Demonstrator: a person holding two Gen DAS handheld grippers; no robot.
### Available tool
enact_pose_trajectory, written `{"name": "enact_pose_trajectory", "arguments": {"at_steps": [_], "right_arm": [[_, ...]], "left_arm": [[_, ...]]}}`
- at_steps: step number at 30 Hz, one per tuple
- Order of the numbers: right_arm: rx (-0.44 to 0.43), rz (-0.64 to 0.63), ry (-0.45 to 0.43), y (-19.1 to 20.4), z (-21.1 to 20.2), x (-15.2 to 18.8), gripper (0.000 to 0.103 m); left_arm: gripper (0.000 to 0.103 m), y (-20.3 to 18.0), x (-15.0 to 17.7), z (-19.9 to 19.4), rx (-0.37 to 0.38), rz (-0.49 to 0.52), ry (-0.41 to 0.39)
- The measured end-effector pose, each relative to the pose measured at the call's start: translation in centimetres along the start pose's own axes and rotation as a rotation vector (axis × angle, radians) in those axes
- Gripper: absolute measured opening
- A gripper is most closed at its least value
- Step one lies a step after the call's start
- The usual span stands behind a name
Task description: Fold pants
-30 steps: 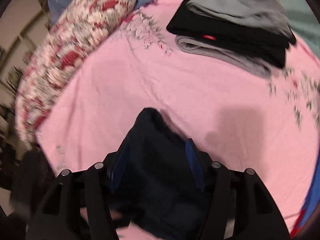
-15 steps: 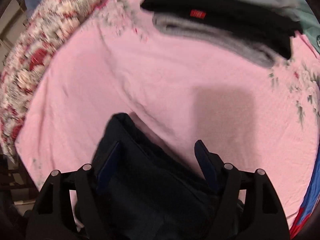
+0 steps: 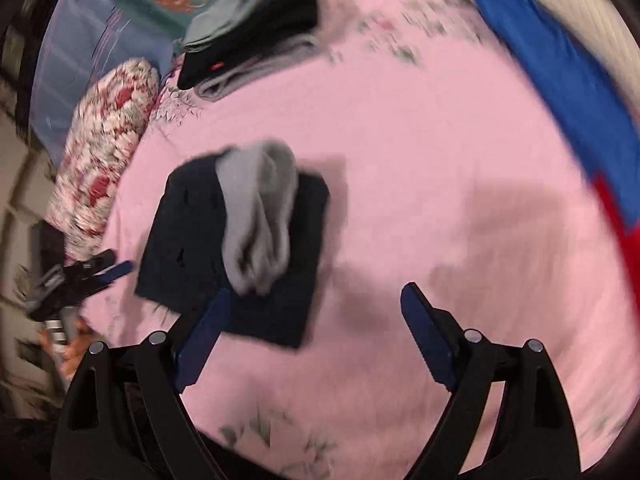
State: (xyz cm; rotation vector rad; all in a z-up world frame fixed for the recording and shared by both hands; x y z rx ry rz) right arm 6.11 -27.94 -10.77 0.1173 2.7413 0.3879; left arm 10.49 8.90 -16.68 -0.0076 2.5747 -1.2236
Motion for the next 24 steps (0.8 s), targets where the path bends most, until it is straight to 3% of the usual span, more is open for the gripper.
{"name": "enact_pose_trajectory", "arguments": {"at_steps": [4, 9, 15, 17, 18, 21, 22, 23, 24], "right_arm": [[-0.177, 0.142, 0.06, -2.7, 0.2, 2.5, 0.088], [-0.219, 0.127, 0.112, -1.0, 1.5, 1.8, 0.088], [-0.224, 0.075, 0.168, 1.8, 4.8, -1.4, 0.09], [-0.219, 0.059, 0.158, 2.6, 5.9, -2.4, 0.091], [-0.218, 0.05, 0.152, 3.0, 6.2, -3.0, 0.096], [-0.241, 0.061, 0.145, 3.7, 7.0, -4.2, 0.096], [-0.243, 0.065, 0.138, 3.9, 7.2, -4.4, 0.094], [-0.223, 0.067, 0.123, 4.0, 7.3, -4.4, 0.071], [-0.183, 0.052, 0.118, 4.2, 7.4, -4.3, 0.06]], "left_arm": [[0.085, -1.3, -0.7, 2.7, -0.011, 0.032, 0.028], [0.088, -2.4, -1.5, 4.2, -0.026, 0.064, 0.04], [0.087, -2.1, -2.6, 4.7, 0.022, 0.068, 0.051], [0.084, -2.1, -2.8, 4.8, 0.027, 0.063, 0.046], [0.077, -2.1, -2.8, 4.9, 0.02, 0.064, 0.047], [0.059, -2.4, -2.6, 4.9, -0.01, 0.078, 0.045], [0.052, -2.5, -2.5, 4.7, -0.011, 0.078, 0.038], [0.049, -2.5, -2.3, 4.4, -0.007, 0.075, 0.031], [0.042, -2.6, -2.2, 4.0, 0.001, 0.072, 0.019]]}}
Point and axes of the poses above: each gripper's, at about its wrist camera, not at the fingertips, and z roughly the way its jaws point, y to its left, x to its underside, the point moved 2 cm from there along z, roughly the way its jaws point, and after that the axes turned 10 degrees about x, right-handed, at the moved point
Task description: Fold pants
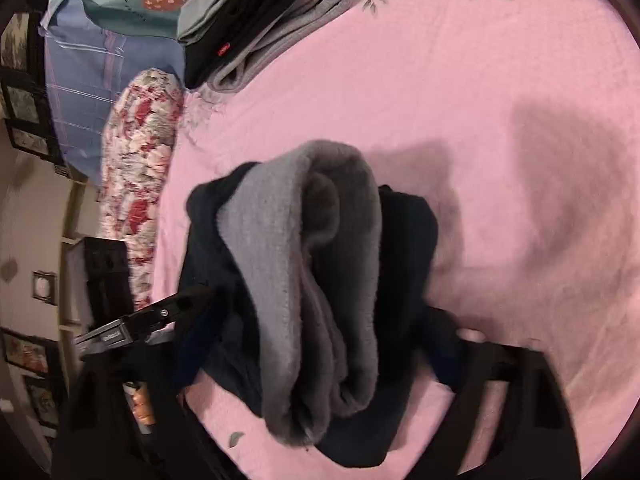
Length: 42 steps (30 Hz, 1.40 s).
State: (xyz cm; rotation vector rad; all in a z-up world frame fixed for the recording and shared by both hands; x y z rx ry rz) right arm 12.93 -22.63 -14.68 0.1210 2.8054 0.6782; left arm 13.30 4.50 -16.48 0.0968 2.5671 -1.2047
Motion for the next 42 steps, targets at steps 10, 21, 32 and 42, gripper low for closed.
{"name": "enact_pose_trajectory", "arguments": {"at_steps": [10, 21, 32, 42], "right_arm": [[0.166, -0.148, -0.167, 4.7, -4.7, 2.9, 0.04], [0.221, -0.315, -0.341, 12.8, -12.5, -12.5, 0.04], [0.305, -0.289, -0.317, 14.8, -5.4, -35.6, 0.04], [0.522, -0.513, -0.403, 15.6, -2.0, -35.4, 0.073]], "left_arm": [[0.036, -6.2, 0.8, -4.5, 0.005, 0.139, -0.098], [0.037, -14.5, -23.0, -7.4, -0.157, 0.238, -0.17], [0.043, -5.0, -38.8, 1.1, -0.239, 0.109, -0.088], [0.079, -7.0, -37.5, -3.3, -0.378, 0.247, -0.204]]}}
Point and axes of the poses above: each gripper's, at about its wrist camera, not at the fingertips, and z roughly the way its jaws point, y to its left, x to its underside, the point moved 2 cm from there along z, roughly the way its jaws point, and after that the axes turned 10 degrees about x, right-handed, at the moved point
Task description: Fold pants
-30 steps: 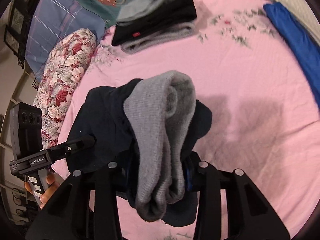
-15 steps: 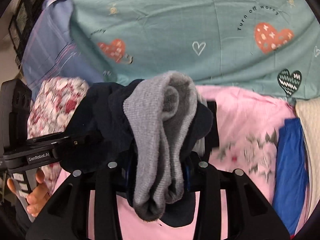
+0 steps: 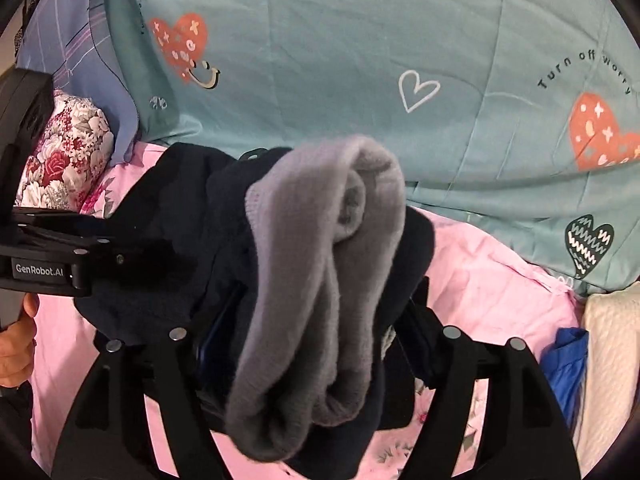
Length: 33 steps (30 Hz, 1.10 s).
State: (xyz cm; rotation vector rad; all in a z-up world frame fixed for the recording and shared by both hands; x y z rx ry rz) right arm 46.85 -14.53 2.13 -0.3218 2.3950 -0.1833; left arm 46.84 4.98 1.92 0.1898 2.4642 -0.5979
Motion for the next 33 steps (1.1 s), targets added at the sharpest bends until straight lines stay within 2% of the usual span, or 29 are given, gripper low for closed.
{"name": "enact_pose_trajectory", "arguments": {"at_steps": [3, 6, 9, 10, 11, 12, 13, 17, 20, 23, 27, 33], "right_arm": [[0.028, 0.056, -0.072, -1.3, -3.1, -0.5, 0.074], [0.146, 0.087, -0.141, -2.5, -6.0, -1.0, 0.074], [0.162, 0.13, -0.189, -3.2, -9.7, 0.0, 0.075], [0.171, 0.143, -0.197, -3.4, -10.6, 0.6, 0.079], [0.189, 0.166, -0.208, -3.5, -12.1, 1.8, 0.09], [0.197, 0.185, -0.218, -3.5, -13.3, 2.9, 0.098], [0.201, 0.201, -0.229, -3.3, -14.4, 4.1, 0.099], [0.213, 0.24, -0.251, -2.0, -17.4, 12.0, 0.099], [0.239, 0.234, -0.227, -0.5, -17.4, 17.3, 0.099], [0.269, 0.234, -0.214, 0.9, -16.6, 20.6, 0.099], [0.286, 0.257, -0.235, 1.6, -15.8, 22.7, 0.099], [0.302, 0.248, -0.231, 2.1, -14.8, 23.8, 0.099]], "left_arm": [[0.085, -0.9, 0.9, -4.0, -0.08, 0.0, -0.09], [0.101, -3.2, 3.7, -8.0, -0.167, 0.04, -0.19], [0.101, -5.8, 8.1, -10.6, -0.258, 0.093, -0.252], [0.101, -6.4, 9.7, -11.2, -0.275, 0.096, -0.266], [0.101, -7.0, 12.1, -11.7, -0.291, 0.095, -0.277], [0.101, -7.3, 13.4, -11.9, -0.3, 0.092, -0.28], [0.101, -7.6, 15.4, -11.9, -0.309, 0.087, -0.283], [0.101, -8.2, 19.9, -11.1, -0.321, 0.099, -0.288], [0.101, -8.2, 22.0, -9.9, -0.3, 0.104, -0.284], [0.101, -8.3, 23.3, -9.1, -0.307, 0.111, -0.299], [0.101, -8.3, 24.3, -8.2, -0.331, 0.126, -0.296], [0.101, -8.0, 24.8, -7.6, -0.333, 0.119, -0.288]]}}
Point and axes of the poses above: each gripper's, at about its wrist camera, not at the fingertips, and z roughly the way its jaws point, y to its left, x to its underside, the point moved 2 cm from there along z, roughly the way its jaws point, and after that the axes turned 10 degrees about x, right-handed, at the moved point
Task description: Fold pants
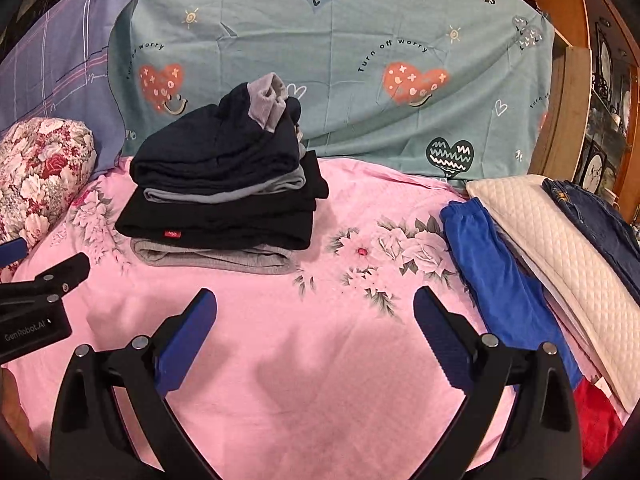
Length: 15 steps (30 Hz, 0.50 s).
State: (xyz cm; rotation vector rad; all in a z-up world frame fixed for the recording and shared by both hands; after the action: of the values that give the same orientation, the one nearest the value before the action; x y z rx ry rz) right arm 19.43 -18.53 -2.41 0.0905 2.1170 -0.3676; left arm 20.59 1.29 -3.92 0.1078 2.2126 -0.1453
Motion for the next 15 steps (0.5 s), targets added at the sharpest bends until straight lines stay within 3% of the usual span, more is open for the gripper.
{"name": "enact_pose_trajectory", "arguments": {"at_steps": [8, 15], "right_arm": [[-0.026, 0.03, 0.098, -0.4, 1.8, 1.0, 0.099], [-0.036, 0.056, 0.097, -1.0, 1.5, 1.0, 0.099]], "left_arm": [[0.101, -0.1, 0.3, 0.5, -0.005, 0.007, 0.014], [0.101, 0.3, 0.4, 0.8, 0.011, -0.013, 0.03]]}}
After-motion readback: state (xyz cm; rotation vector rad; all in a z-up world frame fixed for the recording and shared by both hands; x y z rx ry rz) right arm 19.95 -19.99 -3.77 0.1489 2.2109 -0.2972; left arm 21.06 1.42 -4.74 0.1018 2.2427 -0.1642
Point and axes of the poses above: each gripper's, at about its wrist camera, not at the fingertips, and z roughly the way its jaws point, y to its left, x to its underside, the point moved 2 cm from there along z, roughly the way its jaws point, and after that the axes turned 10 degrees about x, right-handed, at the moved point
